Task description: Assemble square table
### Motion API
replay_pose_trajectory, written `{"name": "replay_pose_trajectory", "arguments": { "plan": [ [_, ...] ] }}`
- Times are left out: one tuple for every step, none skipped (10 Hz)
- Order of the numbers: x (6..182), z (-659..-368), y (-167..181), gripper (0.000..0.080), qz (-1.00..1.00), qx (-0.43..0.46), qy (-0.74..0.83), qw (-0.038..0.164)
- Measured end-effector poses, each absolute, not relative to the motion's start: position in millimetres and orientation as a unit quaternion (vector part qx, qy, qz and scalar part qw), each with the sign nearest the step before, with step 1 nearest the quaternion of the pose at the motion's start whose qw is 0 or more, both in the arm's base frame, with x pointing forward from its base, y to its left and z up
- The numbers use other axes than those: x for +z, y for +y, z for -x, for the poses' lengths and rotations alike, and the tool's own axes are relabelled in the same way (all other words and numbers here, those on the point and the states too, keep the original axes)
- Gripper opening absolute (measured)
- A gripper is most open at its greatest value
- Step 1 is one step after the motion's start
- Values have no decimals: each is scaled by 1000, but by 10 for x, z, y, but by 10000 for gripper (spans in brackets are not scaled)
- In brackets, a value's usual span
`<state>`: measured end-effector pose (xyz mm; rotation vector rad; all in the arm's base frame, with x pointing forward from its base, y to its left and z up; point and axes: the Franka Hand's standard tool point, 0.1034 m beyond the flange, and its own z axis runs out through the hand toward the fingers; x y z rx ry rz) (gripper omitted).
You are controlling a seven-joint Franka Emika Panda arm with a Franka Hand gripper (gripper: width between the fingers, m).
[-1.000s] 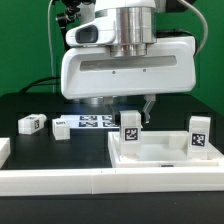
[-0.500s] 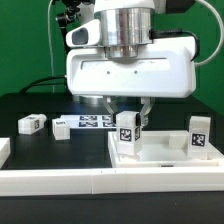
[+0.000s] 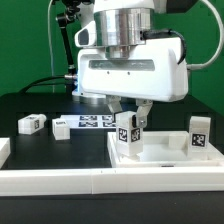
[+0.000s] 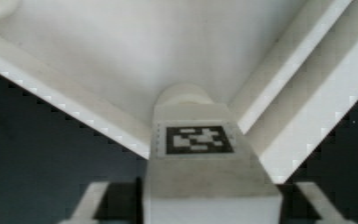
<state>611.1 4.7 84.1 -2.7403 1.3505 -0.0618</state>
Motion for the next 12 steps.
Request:
{"name": "replay_pose_trajectory", "arguments": {
  "plan": [
    [842,-6111,46,470,906,-21,420,43],
    [845,-6113,48,606,916,-23,397,42],
    [849,-6117,61,606,932,-25,358,41],
    [852,-6120,77,640,955,-29,294,39],
    [850,-6125,70,647,975,-34,218,37],
    [841,-6125,60,647,985,-39,163,35],
    [848,-6134,68,647,993,-44,102,30],
    [860,-6146,84,649,997,-50,51,27],
    [862,-6147,99,649,998,-51,5,25],
    [863,-6147,101,649,998,-52,-32,23],
    [863,-6148,96,649,997,-53,-59,21],
    [862,-6147,75,649,992,-54,-109,18]
  ]
}}
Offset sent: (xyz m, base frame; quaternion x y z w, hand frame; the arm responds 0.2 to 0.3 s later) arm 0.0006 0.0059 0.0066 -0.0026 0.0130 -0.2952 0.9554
